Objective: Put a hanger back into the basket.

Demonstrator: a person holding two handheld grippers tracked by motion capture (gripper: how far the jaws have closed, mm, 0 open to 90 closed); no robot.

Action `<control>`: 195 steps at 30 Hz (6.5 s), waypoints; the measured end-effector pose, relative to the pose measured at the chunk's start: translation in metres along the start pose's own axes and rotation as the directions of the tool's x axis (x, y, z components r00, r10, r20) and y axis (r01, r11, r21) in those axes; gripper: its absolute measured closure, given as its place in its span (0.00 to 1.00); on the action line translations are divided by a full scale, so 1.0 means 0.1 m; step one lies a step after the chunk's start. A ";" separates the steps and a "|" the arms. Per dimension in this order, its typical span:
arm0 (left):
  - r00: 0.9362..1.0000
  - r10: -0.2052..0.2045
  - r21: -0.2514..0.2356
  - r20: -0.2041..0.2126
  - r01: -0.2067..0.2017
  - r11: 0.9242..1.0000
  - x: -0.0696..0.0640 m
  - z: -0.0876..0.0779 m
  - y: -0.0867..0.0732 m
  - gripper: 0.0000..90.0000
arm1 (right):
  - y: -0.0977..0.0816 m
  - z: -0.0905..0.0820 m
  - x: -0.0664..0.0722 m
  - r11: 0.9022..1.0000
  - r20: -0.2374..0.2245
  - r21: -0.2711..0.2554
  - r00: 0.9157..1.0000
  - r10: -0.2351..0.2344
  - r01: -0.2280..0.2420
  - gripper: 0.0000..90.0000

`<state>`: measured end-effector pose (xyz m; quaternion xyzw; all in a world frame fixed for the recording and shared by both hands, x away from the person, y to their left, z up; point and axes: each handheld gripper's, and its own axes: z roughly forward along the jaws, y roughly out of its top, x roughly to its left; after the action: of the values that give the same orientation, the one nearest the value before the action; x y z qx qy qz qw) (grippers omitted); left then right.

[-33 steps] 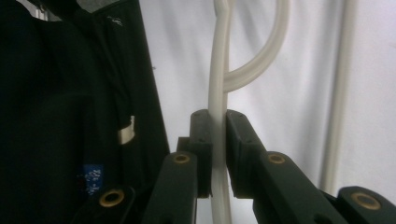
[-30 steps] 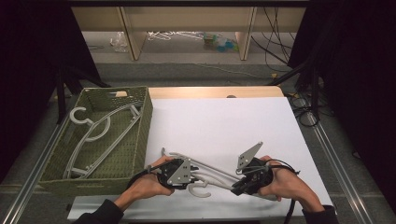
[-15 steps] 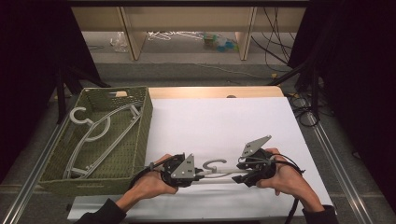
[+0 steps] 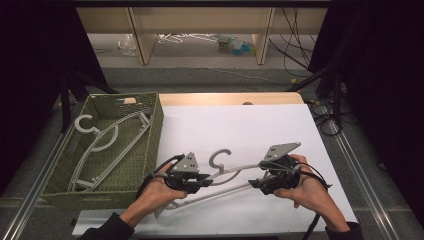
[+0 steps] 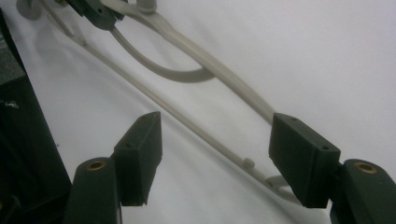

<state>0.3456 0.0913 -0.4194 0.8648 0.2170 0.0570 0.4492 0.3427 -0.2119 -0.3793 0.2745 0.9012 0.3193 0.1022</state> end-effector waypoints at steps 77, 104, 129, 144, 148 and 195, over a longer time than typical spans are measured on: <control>0.811 -0.482 -0.387 -0.330 0.350 0.853 1.62 -2.48 -0.49 0.88 | -0.46 0.25 0.30 0.999 0.005 -0.035 0.999 0.032 -0.032 0.32; 0.822 -0.448 -0.289 -0.350 0.360 0.887 1.84 -2.57 -0.84 0.88 | -0.46 0.25 0.29 0.998 0.013 -0.045 0.999 0.034 -0.033 0.32; 0.776 -0.524 -0.174 -0.352 0.496 0.851 1.88 -2.20 -1.11 0.88 | -0.46 0.25 0.28 0.999 0.015 -0.046 0.999 0.029 -0.028 0.32; 0.696 -0.548 -0.160 -0.464 0.543 0.824 1.92 -2.13 -1.22 0.79 | -0.46 0.24 0.27 0.998 0.019 -0.048 0.999 0.039 -0.038 0.32; 0.658 -0.541 -0.162 -0.524 0.546 0.822 1.92 -2.19 -1.22 0.75 | -0.46 0.24 0.27 0.999 0.010 -0.034 0.999 0.038 -0.037 0.32; 0.909 -0.295 -0.344 -0.293 0.188 0.920 0.10 -1.13 -0.51 0.20 | -0.48 0.24 0.24 0.982 0.032 -0.149 0.992 0.120 -0.114 0.30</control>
<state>0.3048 0.2065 -0.3943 0.7272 0.3860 0.1815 0.5378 0.3108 -0.2169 -0.4281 0.3252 0.8552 0.3847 0.1216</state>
